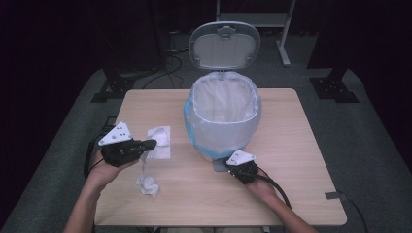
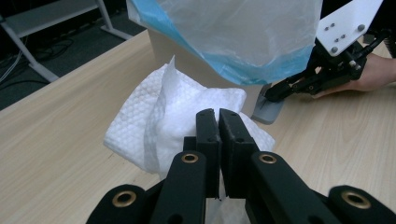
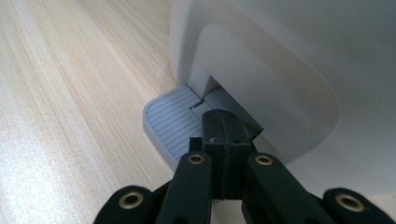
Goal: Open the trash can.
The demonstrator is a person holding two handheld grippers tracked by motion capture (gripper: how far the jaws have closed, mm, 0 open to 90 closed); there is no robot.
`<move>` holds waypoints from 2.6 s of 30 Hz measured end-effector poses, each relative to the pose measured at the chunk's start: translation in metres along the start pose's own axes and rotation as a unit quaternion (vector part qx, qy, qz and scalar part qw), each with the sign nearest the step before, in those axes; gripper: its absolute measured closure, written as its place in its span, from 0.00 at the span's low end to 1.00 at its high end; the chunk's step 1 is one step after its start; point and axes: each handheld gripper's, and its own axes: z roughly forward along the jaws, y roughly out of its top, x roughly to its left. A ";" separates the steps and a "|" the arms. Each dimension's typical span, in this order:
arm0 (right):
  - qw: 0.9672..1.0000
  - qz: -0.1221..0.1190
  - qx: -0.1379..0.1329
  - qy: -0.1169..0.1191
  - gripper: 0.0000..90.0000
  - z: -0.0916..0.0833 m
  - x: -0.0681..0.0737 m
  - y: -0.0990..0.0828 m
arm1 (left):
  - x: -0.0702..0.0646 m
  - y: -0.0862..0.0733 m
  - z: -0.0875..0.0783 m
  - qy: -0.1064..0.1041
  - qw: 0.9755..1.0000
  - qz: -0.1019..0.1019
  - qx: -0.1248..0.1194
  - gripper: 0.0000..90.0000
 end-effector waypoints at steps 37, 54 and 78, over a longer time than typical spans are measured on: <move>1.000 0.000 -0.001 -0.001 1.00 0.000 0.000 0.000 | -0.003 0.081 -0.026 -0.010 0.999 0.036 0.002 0.97; 1.000 0.004 -0.002 0.002 1.00 0.000 -0.001 0.000 | -0.005 0.112 -0.024 -0.020 0.998 0.052 0.002 0.97; 1.000 0.004 -0.003 0.001 1.00 0.000 -0.001 0.000 | -0.006 0.150 -0.004 -0.044 0.996 0.077 0.006 0.97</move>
